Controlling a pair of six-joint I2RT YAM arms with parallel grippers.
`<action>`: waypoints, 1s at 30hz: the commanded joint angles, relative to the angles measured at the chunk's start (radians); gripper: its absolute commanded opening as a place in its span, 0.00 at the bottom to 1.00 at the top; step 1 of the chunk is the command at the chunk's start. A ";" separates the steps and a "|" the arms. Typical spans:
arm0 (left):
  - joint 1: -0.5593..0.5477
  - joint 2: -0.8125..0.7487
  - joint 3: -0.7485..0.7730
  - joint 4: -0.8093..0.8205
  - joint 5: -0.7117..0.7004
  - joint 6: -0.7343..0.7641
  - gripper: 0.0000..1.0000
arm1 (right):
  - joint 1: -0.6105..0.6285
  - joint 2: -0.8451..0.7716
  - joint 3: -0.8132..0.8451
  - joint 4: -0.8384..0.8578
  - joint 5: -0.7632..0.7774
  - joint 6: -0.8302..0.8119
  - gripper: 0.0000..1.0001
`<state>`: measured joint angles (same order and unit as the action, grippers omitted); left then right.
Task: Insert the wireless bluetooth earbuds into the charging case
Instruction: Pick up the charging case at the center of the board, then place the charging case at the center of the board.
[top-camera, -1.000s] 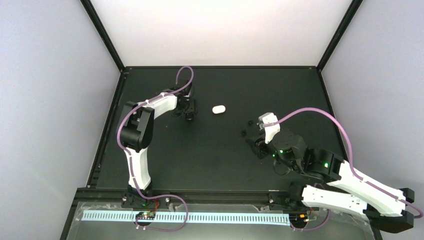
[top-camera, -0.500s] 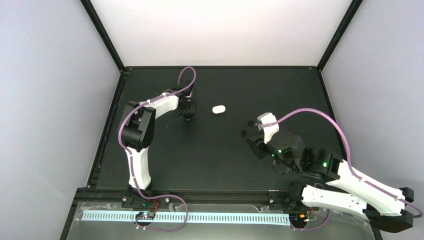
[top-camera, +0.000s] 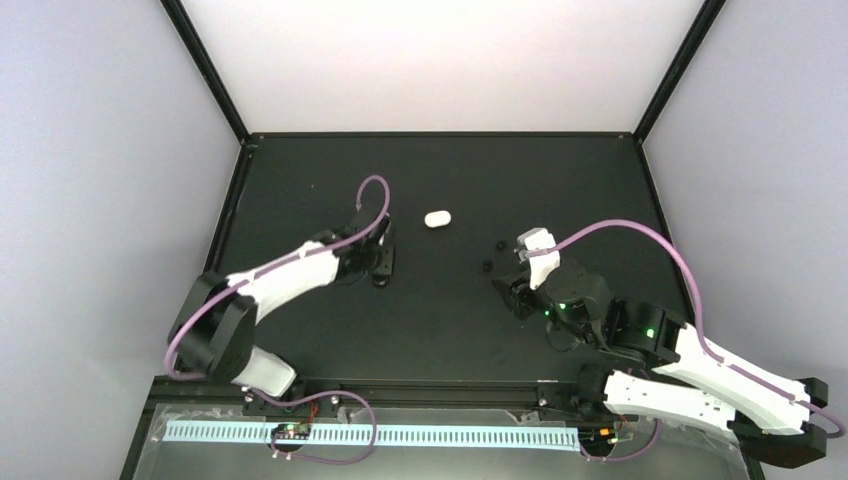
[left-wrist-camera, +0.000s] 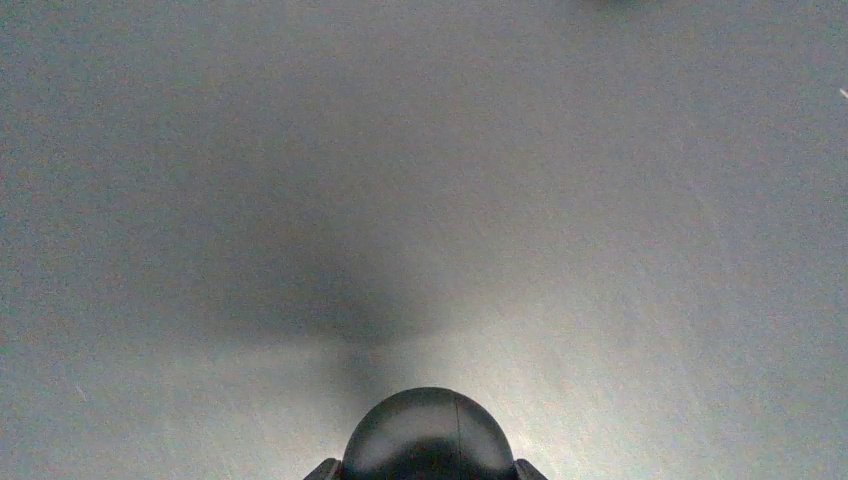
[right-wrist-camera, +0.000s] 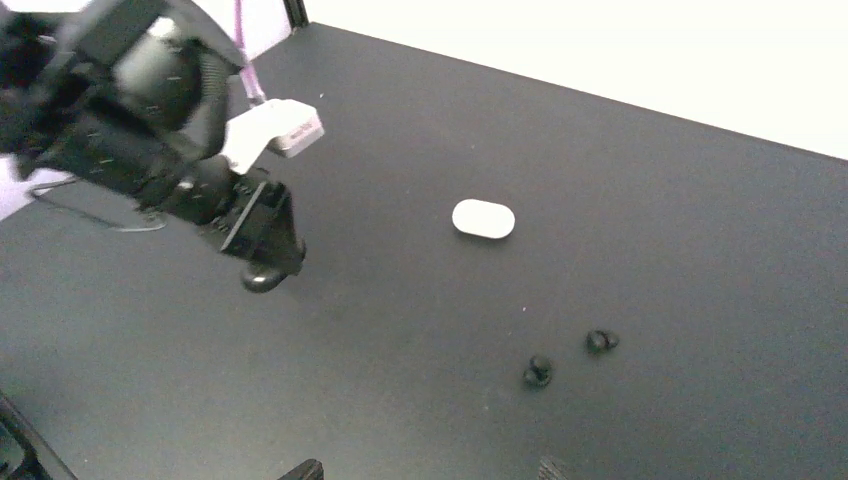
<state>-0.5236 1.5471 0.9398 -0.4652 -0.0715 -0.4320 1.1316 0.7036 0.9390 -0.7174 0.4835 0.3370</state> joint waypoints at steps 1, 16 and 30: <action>-0.136 -0.167 -0.139 0.015 -0.025 -0.197 0.39 | -0.004 0.016 -0.056 0.061 -0.026 0.028 0.55; -0.427 -0.026 -0.149 0.051 -0.157 -0.670 0.46 | -0.005 0.115 -0.158 0.143 -0.139 0.134 0.54; -0.438 -0.256 -0.219 -0.073 -0.197 -0.452 0.89 | -0.004 0.091 -0.161 0.086 -0.098 0.153 0.54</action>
<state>-0.9596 1.4376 0.7765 -0.4580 -0.2272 -0.9791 1.1316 0.8177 0.7830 -0.6258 0.3569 0.4744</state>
